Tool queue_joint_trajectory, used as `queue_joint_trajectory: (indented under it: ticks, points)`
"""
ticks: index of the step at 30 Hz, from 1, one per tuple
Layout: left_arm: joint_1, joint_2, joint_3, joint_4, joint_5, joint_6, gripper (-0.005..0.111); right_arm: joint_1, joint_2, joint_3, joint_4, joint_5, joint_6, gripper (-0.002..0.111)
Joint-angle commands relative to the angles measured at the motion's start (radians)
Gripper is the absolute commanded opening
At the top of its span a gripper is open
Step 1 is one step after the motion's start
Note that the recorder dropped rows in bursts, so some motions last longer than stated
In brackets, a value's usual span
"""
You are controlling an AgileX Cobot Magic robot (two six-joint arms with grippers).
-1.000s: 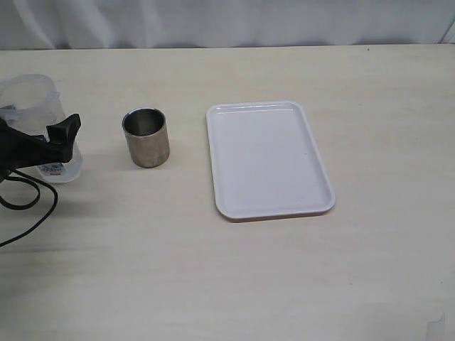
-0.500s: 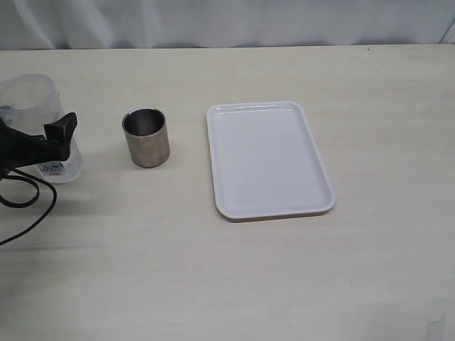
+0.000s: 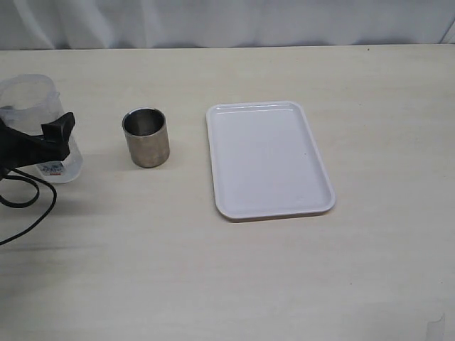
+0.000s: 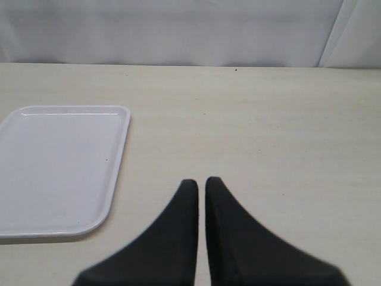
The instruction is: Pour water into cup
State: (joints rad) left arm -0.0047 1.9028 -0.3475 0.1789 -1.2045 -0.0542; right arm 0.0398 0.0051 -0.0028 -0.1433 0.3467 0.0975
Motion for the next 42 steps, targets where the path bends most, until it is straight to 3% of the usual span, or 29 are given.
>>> queue_joint_trajectory:
  ticks: [1, 10, 25, 33, 38, 42]
  points:
    - [-0.001, 0.002, -0.004, -0.004, -0.017, 0.000, 0.063, -0.004, -0.005, 0.003, -0.009, -0.005, 0.005, 0.004]
    - [-0.001, 0.002, -0.004, 0.067, -0.017, 0.000, 0.000, -0.004, -0.005, 0.003, -0.009, -0.005, 0.005, 0.004]
    - [-0.001, 0.002, -0.006, 0.071, -0.017, 0.002, 0.000, -0.004, -0.005, 0.003, -0.008, -0.051, 0.005, 0.004]
    - [-0.001, 0.002, -0.008, 0.071, -0.017, 0.002, 0.000, -0.004, -0.005, 0.003, -0.158, -0.195, 0.000, 0.004]
    - [-0.001, 0.002, -0.008, 0.071, -0.017, 0.002, 0.000, -0.004, -0.005, 0.003, -0.188, -0.347, -0.012, 0.004]
    - [-0.001, 0.002, -0.008, 0.071, -0.017, 0.002, 0.000, -0.004, -0.005, 0.003, -0.132, -0.660, 0.075, 0.004]
